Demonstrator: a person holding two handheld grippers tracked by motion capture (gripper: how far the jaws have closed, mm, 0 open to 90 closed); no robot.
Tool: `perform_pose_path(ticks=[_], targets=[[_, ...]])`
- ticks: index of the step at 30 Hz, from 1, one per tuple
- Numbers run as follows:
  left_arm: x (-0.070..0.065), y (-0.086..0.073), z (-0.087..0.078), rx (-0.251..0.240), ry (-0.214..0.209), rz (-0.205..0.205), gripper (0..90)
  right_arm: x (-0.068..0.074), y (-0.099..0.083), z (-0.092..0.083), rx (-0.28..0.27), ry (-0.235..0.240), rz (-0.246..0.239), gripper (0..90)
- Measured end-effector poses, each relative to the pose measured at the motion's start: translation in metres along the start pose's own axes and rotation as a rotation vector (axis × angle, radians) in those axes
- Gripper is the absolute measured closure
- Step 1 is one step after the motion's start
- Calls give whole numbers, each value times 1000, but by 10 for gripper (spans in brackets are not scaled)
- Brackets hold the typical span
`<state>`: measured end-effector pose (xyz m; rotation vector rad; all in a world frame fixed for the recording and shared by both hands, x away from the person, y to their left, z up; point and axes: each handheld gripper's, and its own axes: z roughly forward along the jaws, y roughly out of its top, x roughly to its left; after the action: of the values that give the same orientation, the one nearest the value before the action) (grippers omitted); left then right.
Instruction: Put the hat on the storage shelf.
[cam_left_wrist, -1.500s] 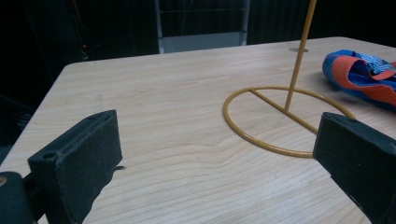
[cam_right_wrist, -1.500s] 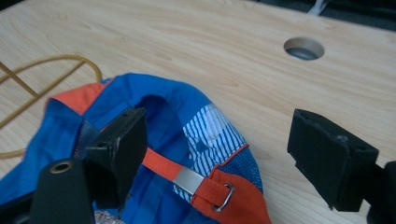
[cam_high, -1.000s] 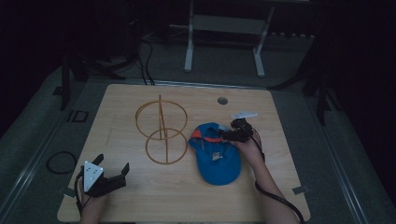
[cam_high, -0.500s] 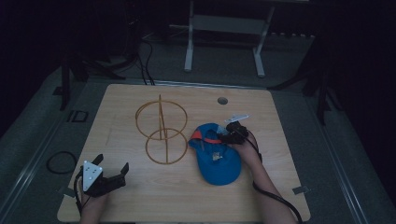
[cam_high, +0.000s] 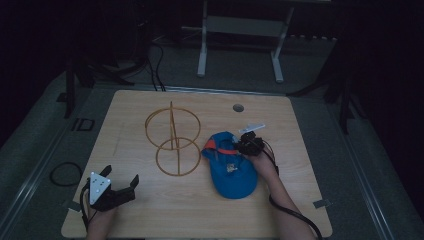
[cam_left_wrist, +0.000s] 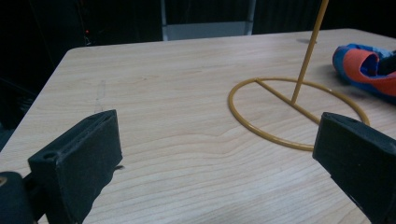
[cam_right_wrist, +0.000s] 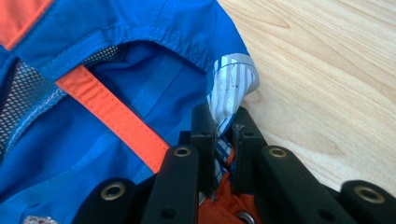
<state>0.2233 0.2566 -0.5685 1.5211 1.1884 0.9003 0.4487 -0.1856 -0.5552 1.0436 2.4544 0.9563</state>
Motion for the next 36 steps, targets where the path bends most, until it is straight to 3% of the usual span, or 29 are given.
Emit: perform_pose_path(ticks=[4, 13, 17, 25, 28, 30, 33, 36], targets=[[1, 0, 0, 3, -1, -6, 16, 1, 1, -11, -40, 14, 17, 834], [-1, 1, 0, 4, 6, 3, 16, 4, 11, -50, -134, 4, -1, 836], [-1, 1, 0, 8, -12, -9, 16, 6, 16, -69, -180, 13, 9, 837], [-4, 3, 0, 19, -6, 9, 17, 9, 24, -105, -262, 4, 11, 837], [-8, 6, -1, 2, -25, 14, 16, 9, 27, -118, -289, 2, 9, 837], [-10, 8, -1, 23, -58, 8, 16, 10, 28, -125, -305, -4, 7, 837], [-15, 11, -2, 54, -89, 49, 16, 11, 28, -136, -326, -7, 7, 837], [-18, 19, -7, 49, -134, 41, 16, 12, 28, -147, -344, -11, 1, 837]])
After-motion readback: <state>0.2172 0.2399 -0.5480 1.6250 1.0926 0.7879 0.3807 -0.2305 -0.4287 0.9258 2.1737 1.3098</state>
